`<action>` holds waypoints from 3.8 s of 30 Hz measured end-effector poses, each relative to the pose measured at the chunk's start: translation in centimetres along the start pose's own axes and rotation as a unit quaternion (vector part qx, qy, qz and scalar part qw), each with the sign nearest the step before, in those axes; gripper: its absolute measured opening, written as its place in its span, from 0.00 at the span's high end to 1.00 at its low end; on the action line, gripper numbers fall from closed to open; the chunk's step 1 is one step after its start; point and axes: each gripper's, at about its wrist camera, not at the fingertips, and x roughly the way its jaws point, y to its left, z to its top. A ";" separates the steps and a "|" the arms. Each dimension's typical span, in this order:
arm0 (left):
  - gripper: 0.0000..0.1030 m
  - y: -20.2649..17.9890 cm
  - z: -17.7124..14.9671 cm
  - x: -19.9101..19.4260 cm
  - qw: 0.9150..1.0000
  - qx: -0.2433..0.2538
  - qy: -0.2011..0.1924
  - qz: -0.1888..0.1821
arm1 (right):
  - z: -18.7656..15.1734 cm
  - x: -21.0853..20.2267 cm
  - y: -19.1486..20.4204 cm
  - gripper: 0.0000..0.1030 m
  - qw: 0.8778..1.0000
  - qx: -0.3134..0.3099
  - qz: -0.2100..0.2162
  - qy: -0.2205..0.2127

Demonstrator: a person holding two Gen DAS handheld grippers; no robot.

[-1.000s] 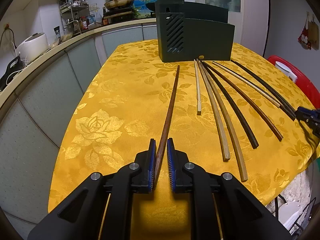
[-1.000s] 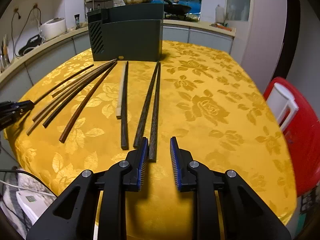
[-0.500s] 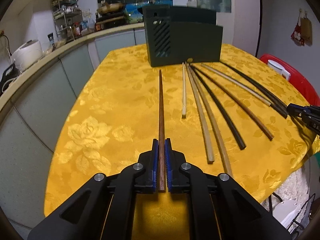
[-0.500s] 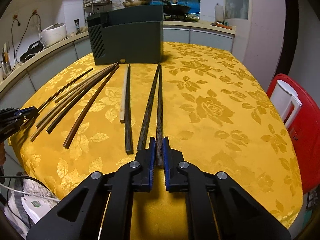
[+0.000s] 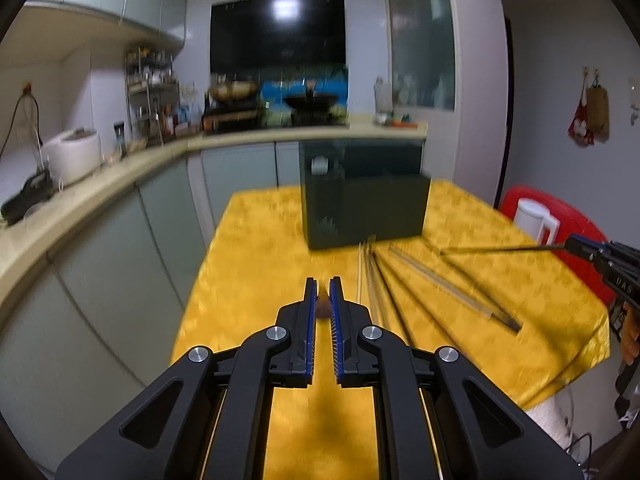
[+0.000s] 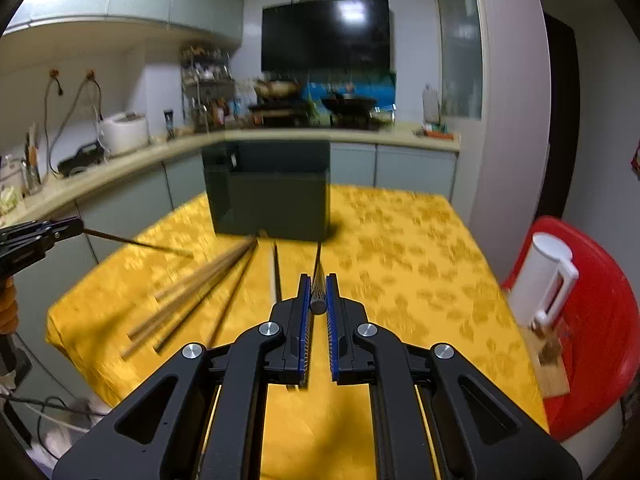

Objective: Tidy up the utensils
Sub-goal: 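Lift both held chopsticks and carry them over the green utensil holder, then lower the chopsticks into the holder and open both tools, then move both open tools back over the remaining chopsticks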

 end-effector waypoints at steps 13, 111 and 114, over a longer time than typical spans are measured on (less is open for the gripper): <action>0.94 0.7 7.6 1.6 0.999 -0.012 -0.040 -0.019 | 6.5 1.5 -0.4 0.92 0.998 0.019 0.025 -0.054; 0.27 -1.4 8.5 8.6 1.000 0.012 -0.013 -0.012 | 12.0 6.0 -1.1 0.40 0.999 -0.007 -0.015 -0.051; 0.27 -1.7 6.4 8.4 1.000 0.019 -0.003 -0.008 | 9.6 5.9 -1.1 0.40 0.999 0.002 -0.014 -0.036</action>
